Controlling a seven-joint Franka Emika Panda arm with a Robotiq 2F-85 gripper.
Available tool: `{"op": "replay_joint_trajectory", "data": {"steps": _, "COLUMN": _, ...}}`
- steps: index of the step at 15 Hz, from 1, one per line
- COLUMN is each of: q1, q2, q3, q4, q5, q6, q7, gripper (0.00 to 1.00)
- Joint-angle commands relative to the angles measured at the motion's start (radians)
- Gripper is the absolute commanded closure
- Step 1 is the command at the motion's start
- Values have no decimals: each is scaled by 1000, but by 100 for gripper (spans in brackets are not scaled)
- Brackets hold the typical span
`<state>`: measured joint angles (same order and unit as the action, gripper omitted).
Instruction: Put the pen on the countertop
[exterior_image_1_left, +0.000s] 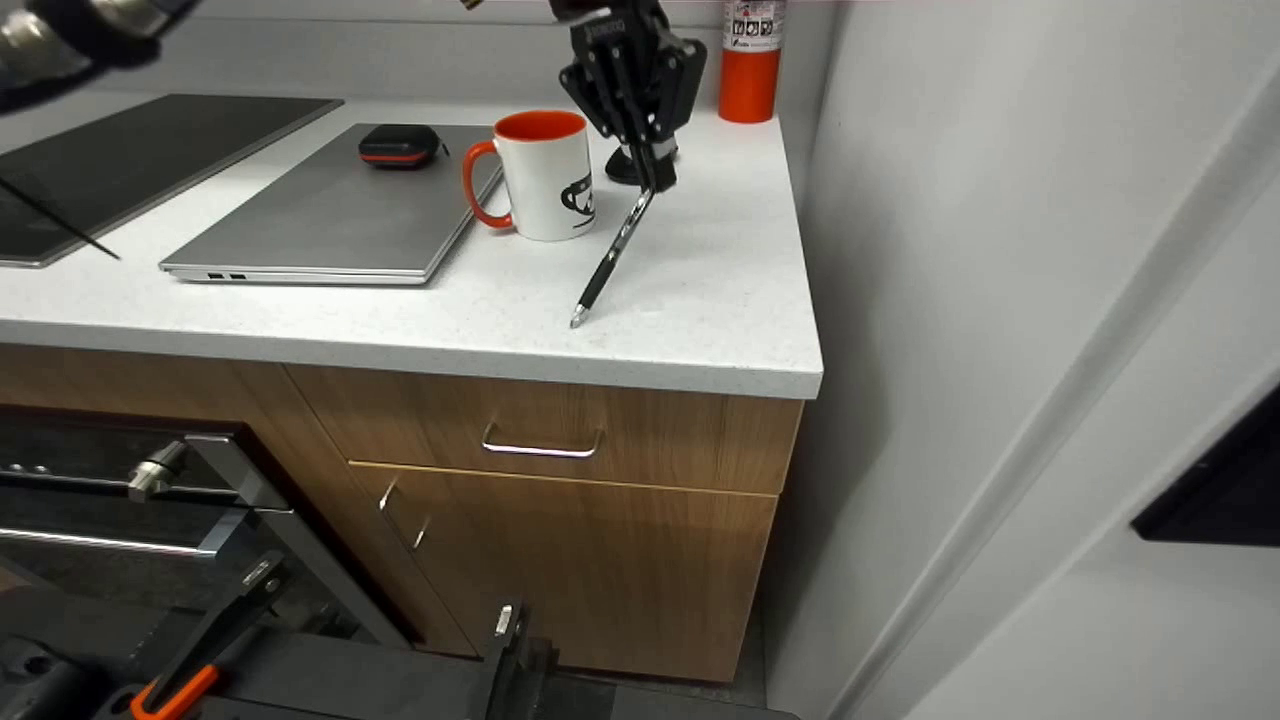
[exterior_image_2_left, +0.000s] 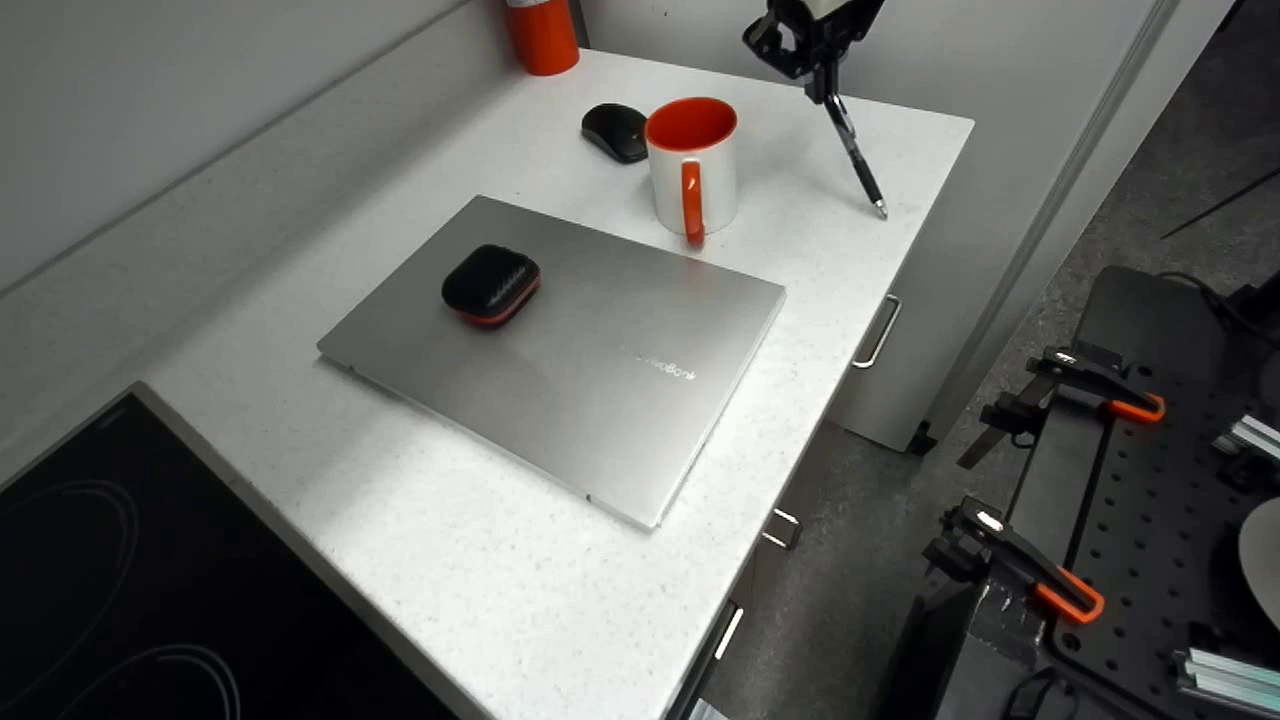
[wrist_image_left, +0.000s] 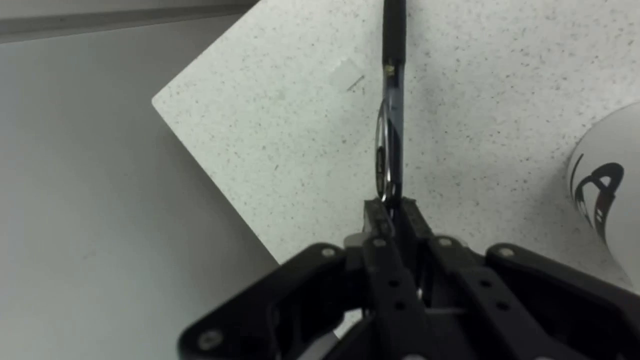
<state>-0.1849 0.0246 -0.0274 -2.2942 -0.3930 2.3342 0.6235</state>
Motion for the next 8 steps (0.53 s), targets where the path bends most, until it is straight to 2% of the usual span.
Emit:
{"op": "replay_joint_trajectory", "data": {"steps": 1, "q1": 40, "q2": 132, "q3": -46, "q4": 91, "q5": -7, "q6": 58, "q7": 107, "gripper": 98}}
{"op": "replay_joint_trajectory", "data": {"steps": 2, "q1": 47, "q2": 155, "q3": -60, "q4": 106, "q5": -6, "q6": 79, "q7": 129, "gripper": 98}}
{"op": "replay_joint_trajectory", "data": {"steps": 3, "q1": 55, "q2": 173, "q3": -75, "q4": 120, "q5": -8, "q6": 93, "q7": 153, "gripper": 65}}
{"op": "replay_joint_trajectory", "data": {"steps": 4, "q1": 64, "q2": 185, "q3": -91, "q4": 130, "q5": -14, "q6": 106, "q7": 178, "gripper": 64}}
{"op": "replay_joint_trajectory", "data": {"steps": 8, "q1": 87, "q2": 207, "q3": -139, "q4": 158, "q5": -10, "q6": 137, "q7": 220, "gripper": 34}}
